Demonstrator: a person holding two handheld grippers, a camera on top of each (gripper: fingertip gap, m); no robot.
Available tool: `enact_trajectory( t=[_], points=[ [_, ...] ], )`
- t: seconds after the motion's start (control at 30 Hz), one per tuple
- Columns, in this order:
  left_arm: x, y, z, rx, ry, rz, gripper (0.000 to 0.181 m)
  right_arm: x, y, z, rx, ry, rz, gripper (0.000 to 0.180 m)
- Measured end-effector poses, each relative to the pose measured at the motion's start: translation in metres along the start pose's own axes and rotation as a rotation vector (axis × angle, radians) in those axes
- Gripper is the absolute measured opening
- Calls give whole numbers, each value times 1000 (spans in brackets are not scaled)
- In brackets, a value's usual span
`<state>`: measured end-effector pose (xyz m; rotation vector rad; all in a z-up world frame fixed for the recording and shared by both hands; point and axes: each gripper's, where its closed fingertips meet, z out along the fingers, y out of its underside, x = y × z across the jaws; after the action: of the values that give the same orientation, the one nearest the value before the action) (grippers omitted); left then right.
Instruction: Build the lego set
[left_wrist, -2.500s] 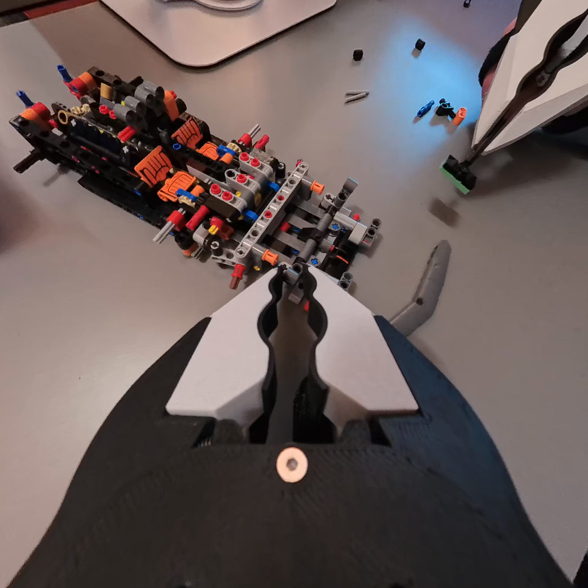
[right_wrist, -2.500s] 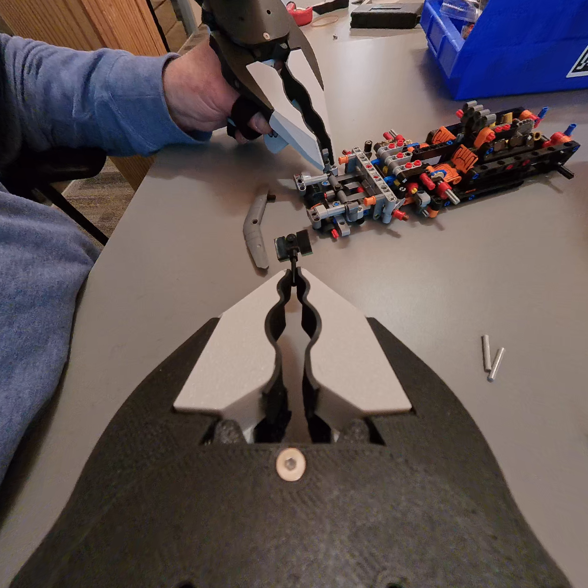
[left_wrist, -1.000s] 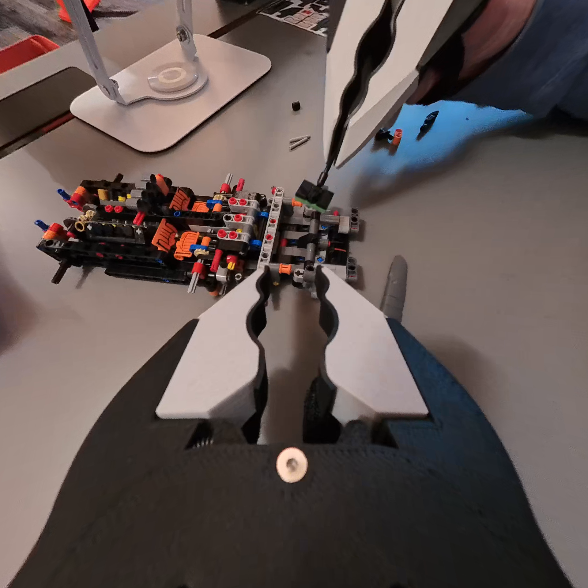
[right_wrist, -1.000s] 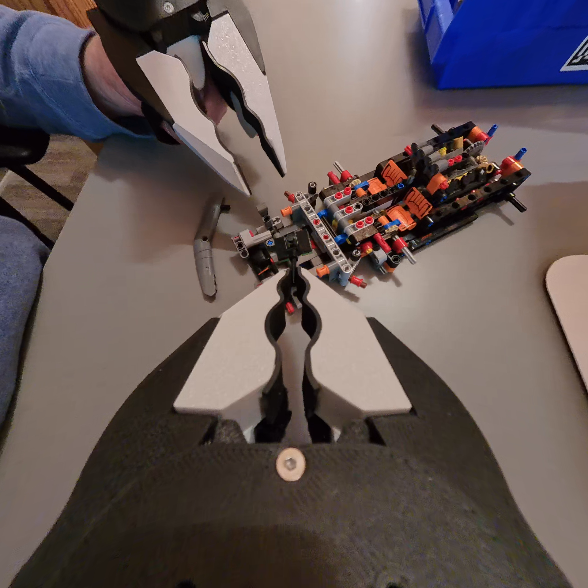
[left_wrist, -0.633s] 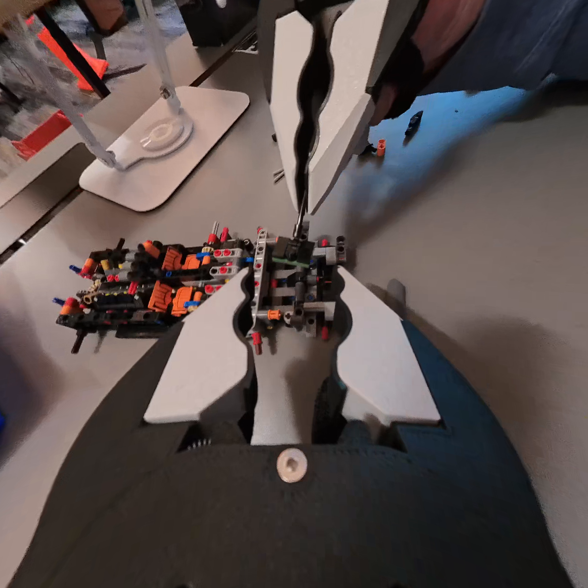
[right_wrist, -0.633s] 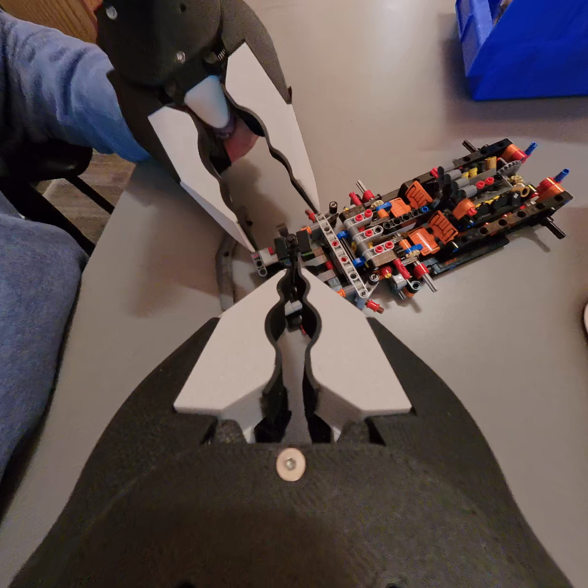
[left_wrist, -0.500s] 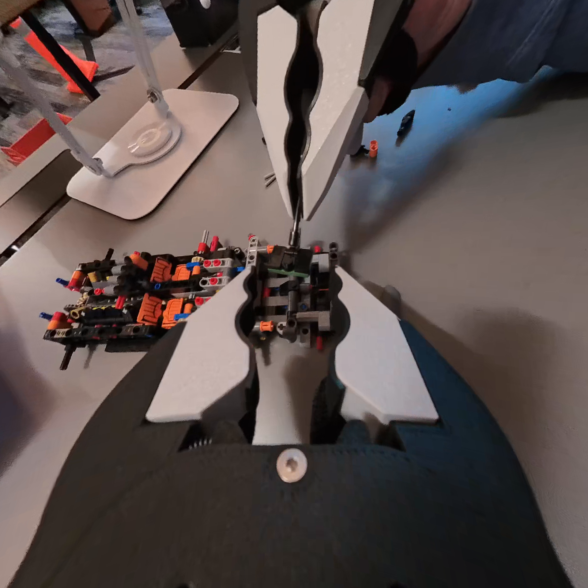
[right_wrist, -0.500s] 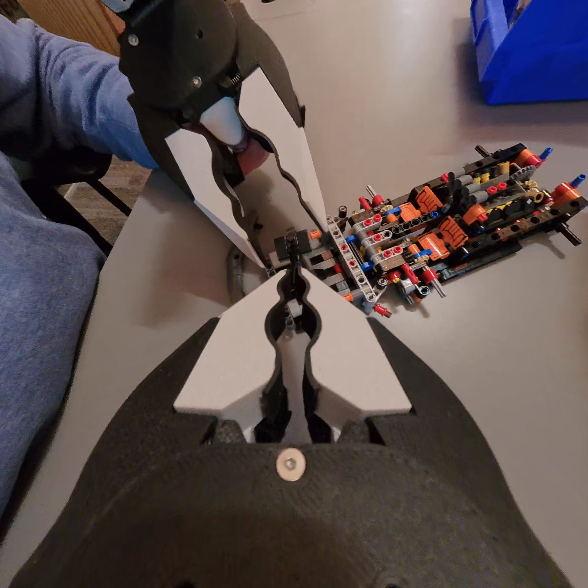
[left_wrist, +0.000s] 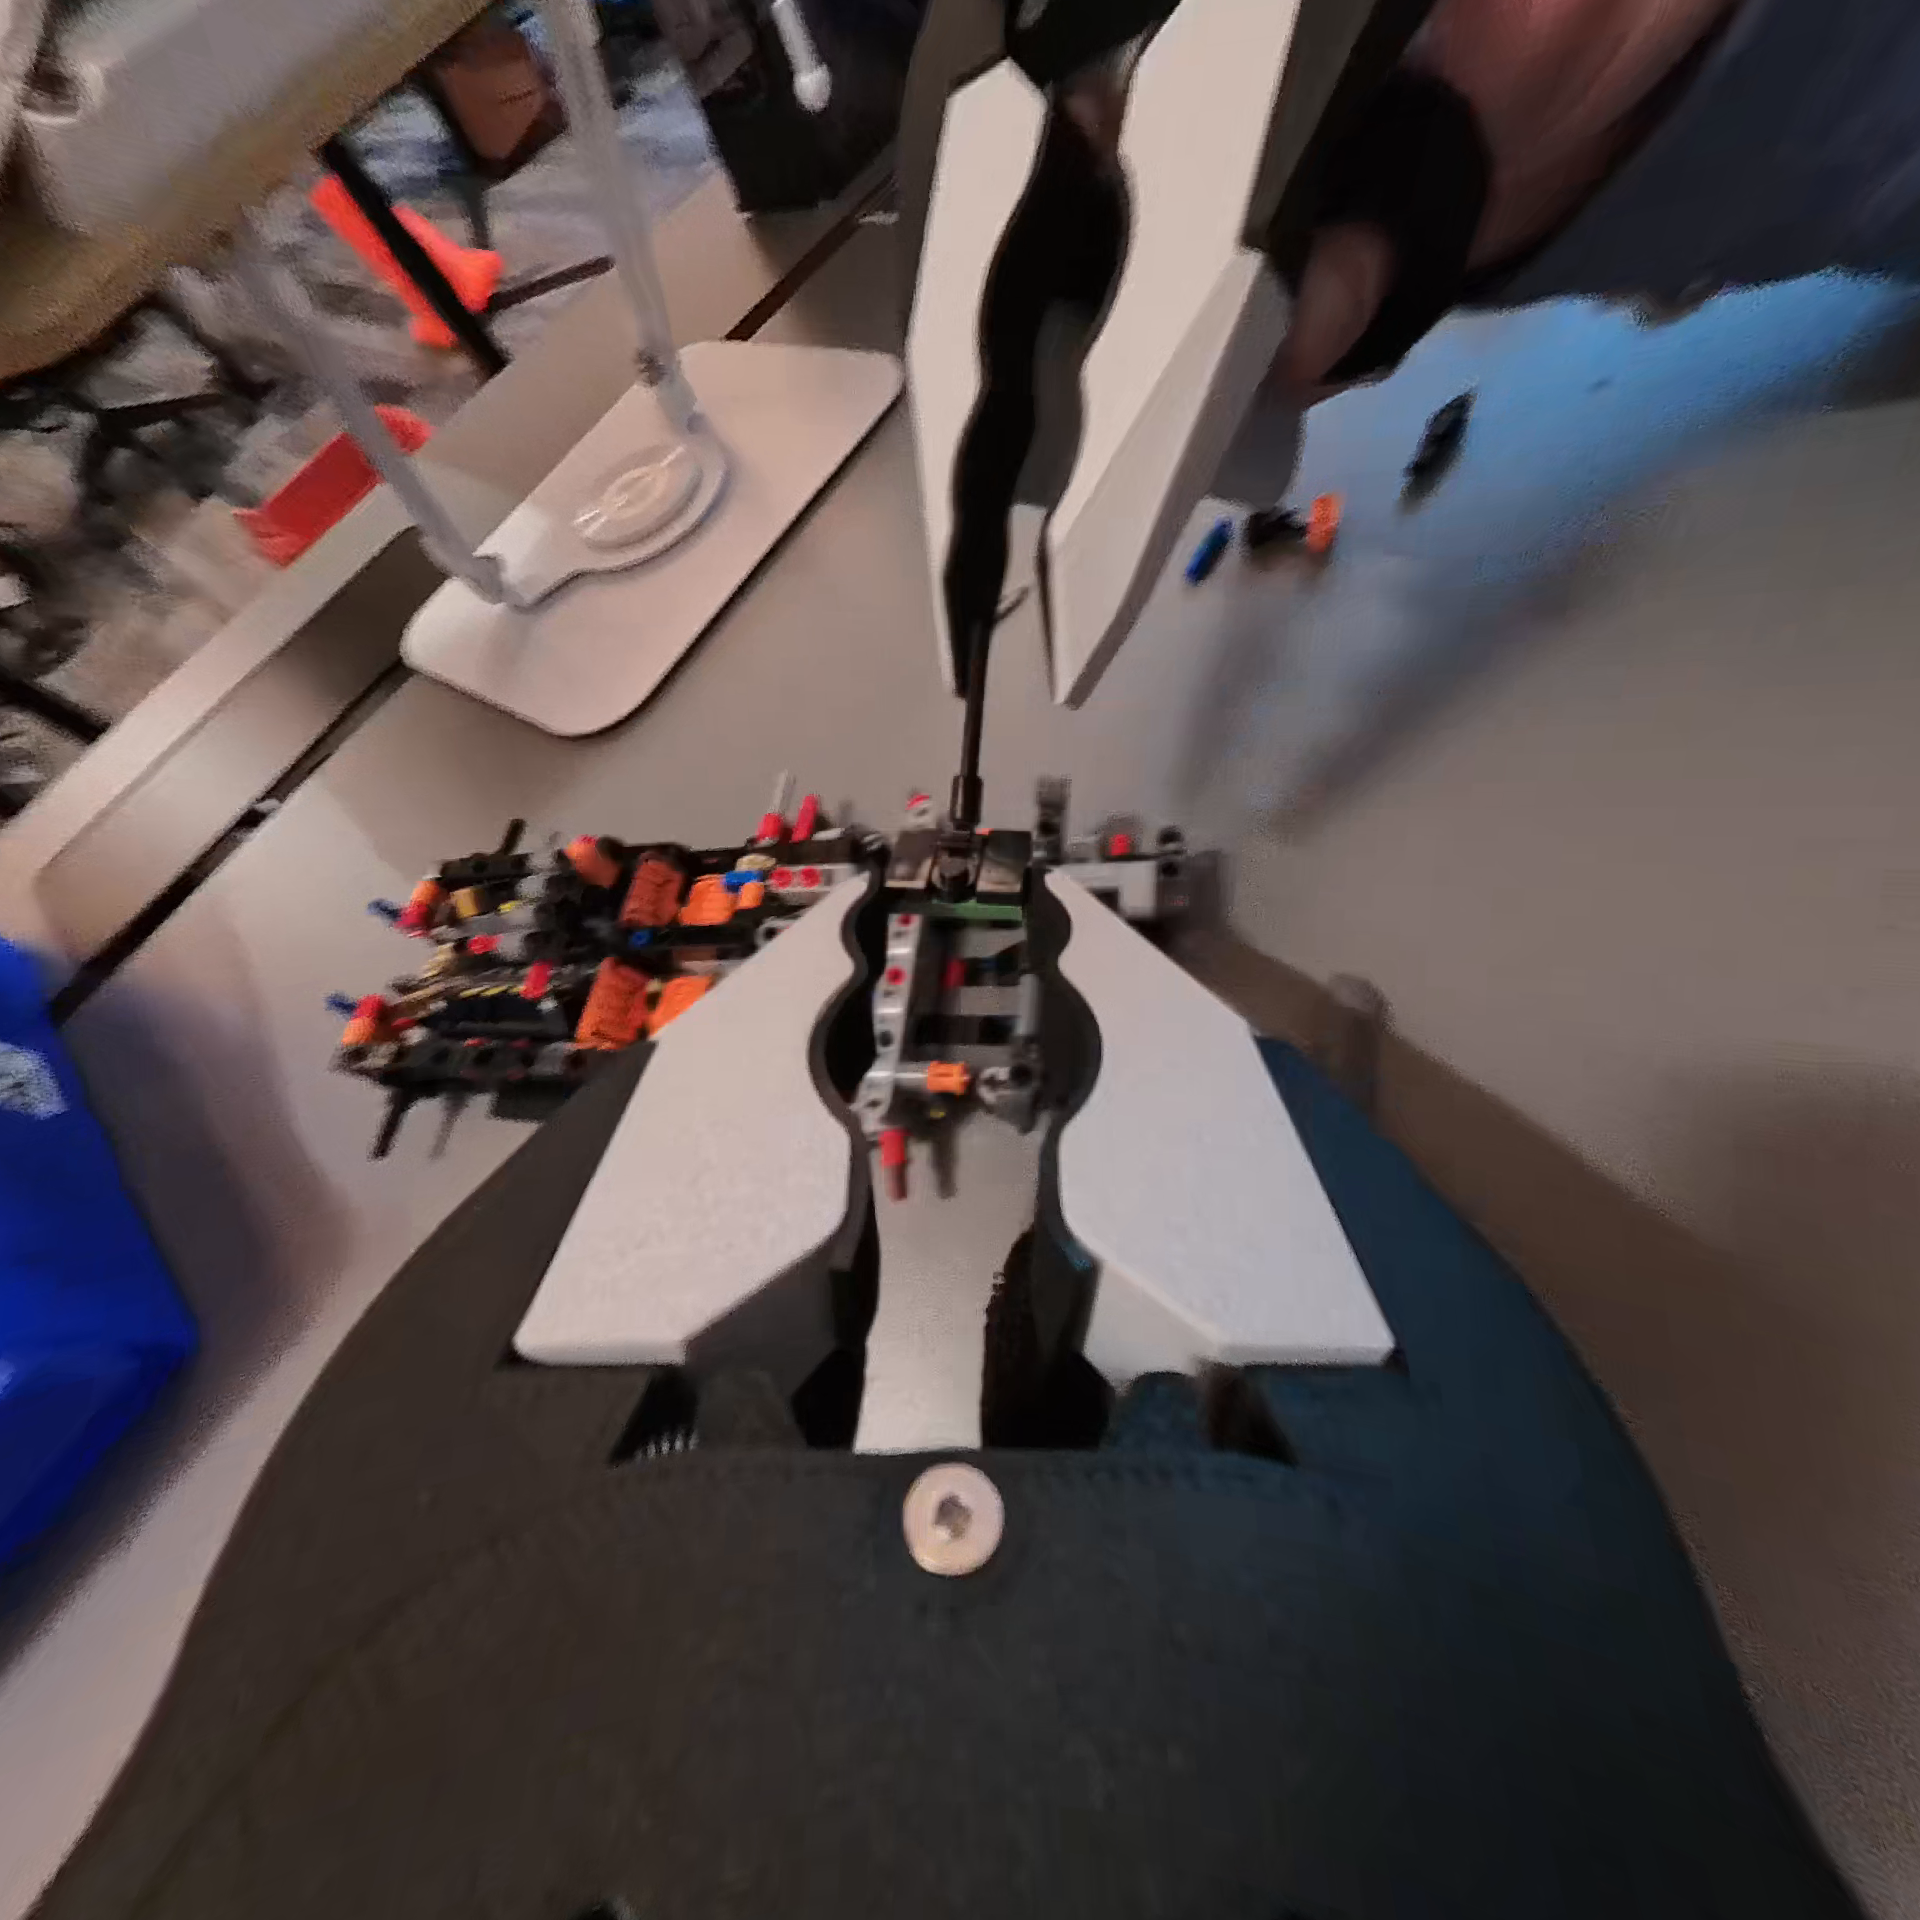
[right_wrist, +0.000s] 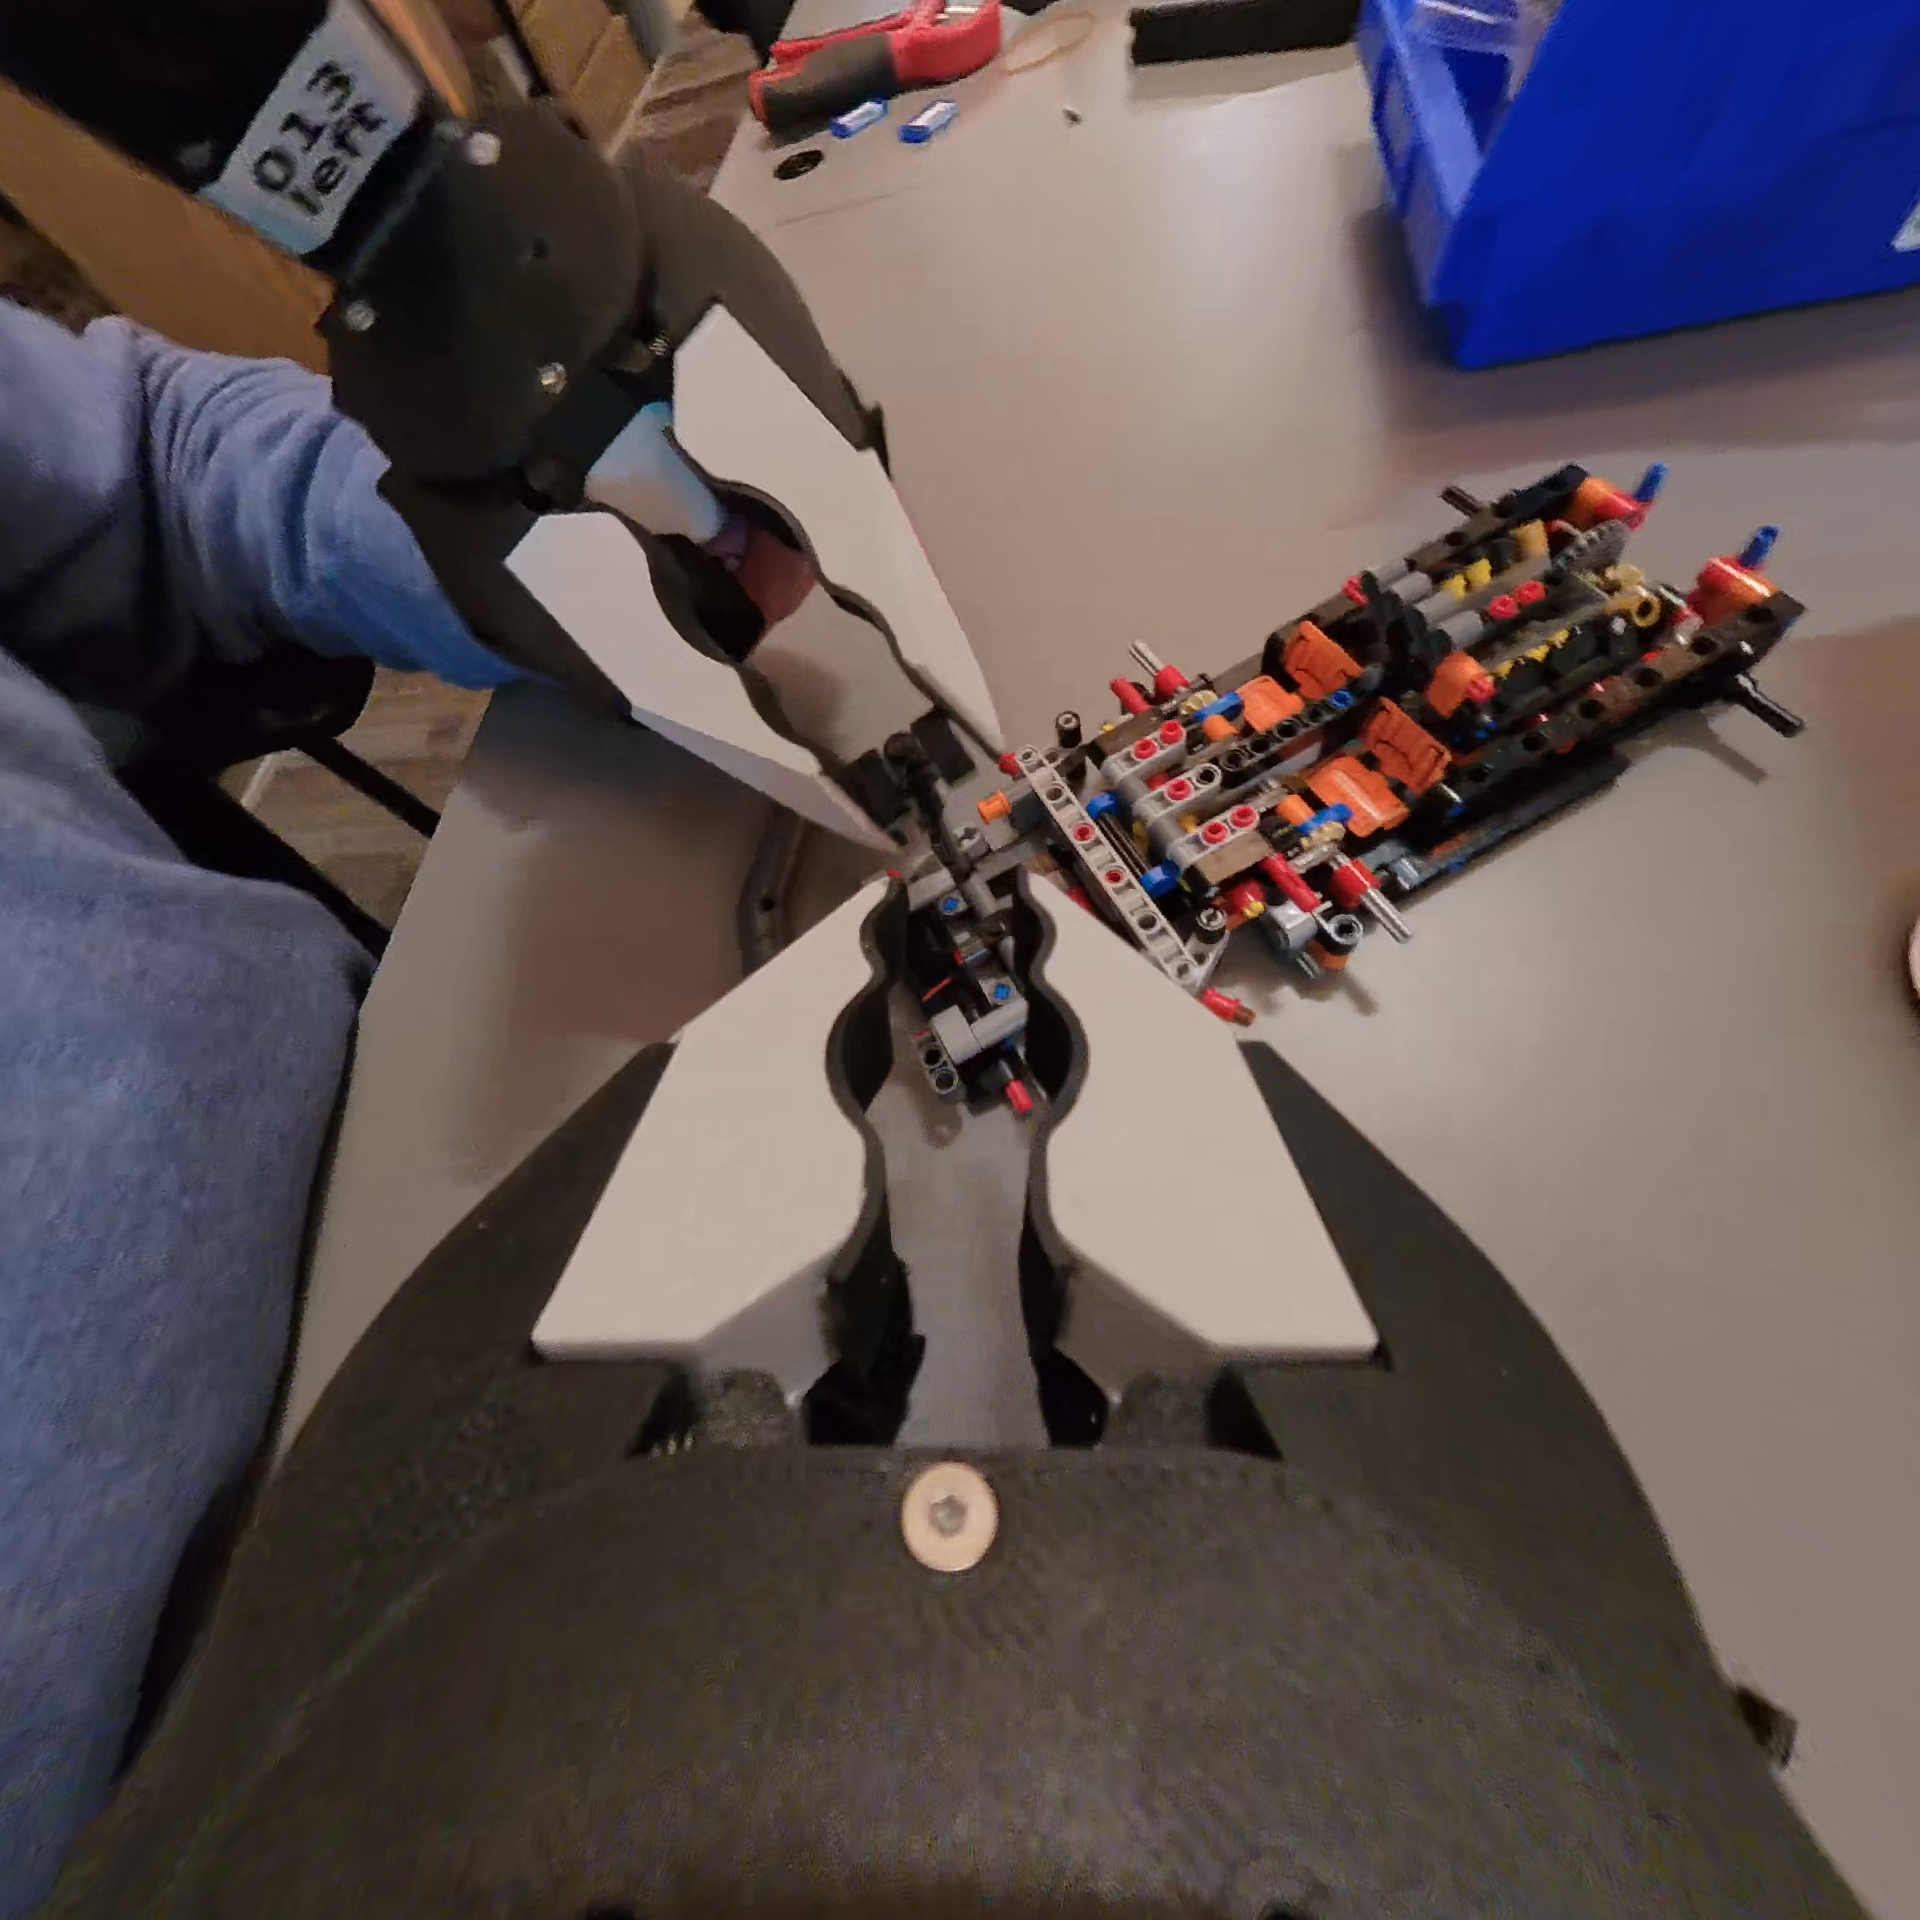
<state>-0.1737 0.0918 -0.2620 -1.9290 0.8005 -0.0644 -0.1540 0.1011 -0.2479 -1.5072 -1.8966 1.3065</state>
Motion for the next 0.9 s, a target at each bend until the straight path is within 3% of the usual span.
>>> enact_trajectory(
  t=[0.37, 0.7, 0.9],
  points=[
    [-15, -19, -3, -76, -250, 249, 24, -1, -14, 7, 249, -102, 419, 18],
    [-19, -38, -3, -14, -294, 276, 24, 5, -25, -1, 359, -167, 504, 31],
    [-14, -48, 4, -1, -294, 314, 24, -7, -35, -1, 415, -283, 523, 25]
  ],
)
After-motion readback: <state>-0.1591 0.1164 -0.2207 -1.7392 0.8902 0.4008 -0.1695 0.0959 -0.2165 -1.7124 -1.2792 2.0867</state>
